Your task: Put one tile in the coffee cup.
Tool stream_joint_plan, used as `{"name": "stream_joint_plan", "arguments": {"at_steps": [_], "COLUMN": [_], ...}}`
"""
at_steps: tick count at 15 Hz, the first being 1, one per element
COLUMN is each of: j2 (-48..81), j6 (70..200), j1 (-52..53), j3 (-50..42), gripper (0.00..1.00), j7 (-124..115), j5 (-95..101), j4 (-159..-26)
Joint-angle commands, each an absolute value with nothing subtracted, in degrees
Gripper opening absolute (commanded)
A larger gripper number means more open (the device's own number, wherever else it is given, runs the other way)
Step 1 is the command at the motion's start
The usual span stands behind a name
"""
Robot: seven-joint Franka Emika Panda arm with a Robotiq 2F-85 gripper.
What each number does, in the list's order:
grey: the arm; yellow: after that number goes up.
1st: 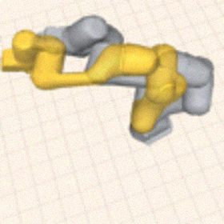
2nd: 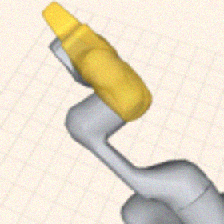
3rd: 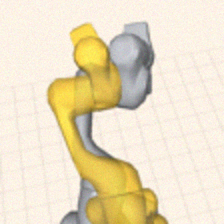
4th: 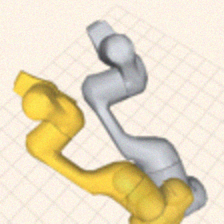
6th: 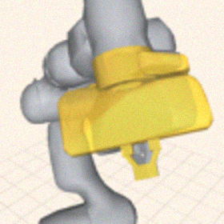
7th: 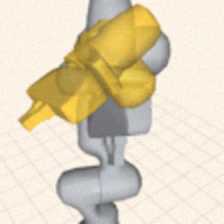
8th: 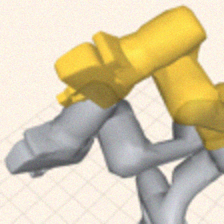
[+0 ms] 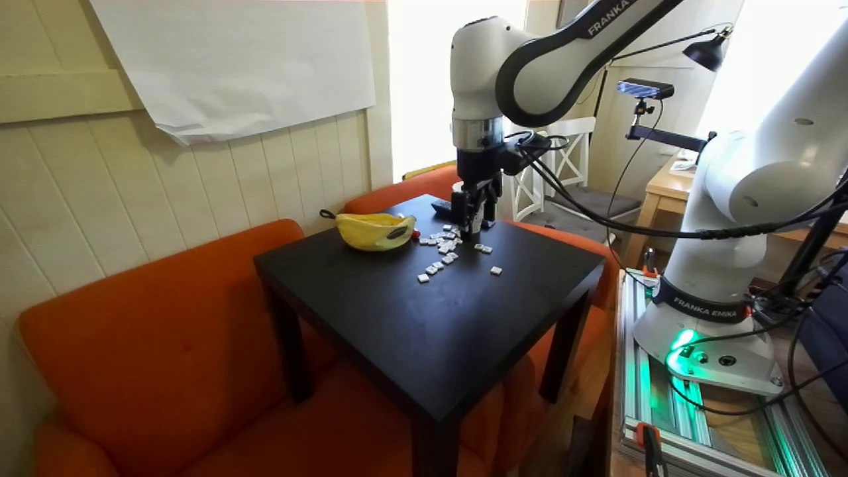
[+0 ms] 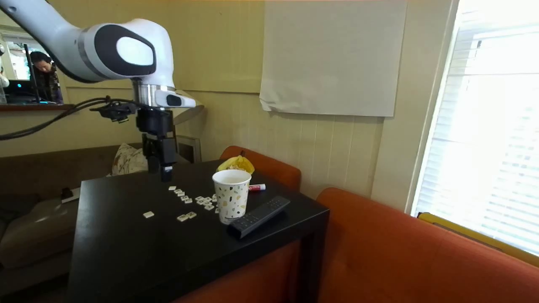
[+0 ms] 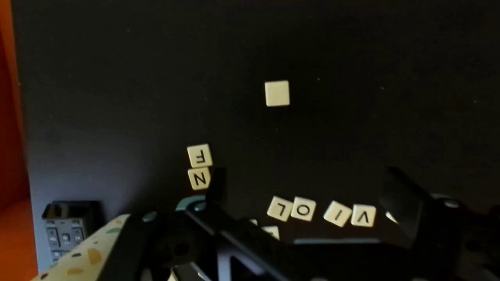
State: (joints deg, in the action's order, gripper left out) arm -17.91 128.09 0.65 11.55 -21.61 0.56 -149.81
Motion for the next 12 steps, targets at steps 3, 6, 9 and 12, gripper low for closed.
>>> {"name": "stream_joint_plan", "arguments": {"at_steps": [3,6,9,12], "j2": [-11.7,-8.7,-6.1,-4.0], "j6": [122.2,121.4,121.5,121.4], "j1": [1.1,1.4,1.7,2.0], "j3": [8.1,6.6,5.6,5.3], "gripper": [1.0,1.0,1.0,1.0], "j7": [-20.7,-19.5,-18.3,-17.4], "j5": [-1.1,-3.3,-6.1,-8.5], "j4": [-148.2,-147.7,-147.0,-146.1]}}
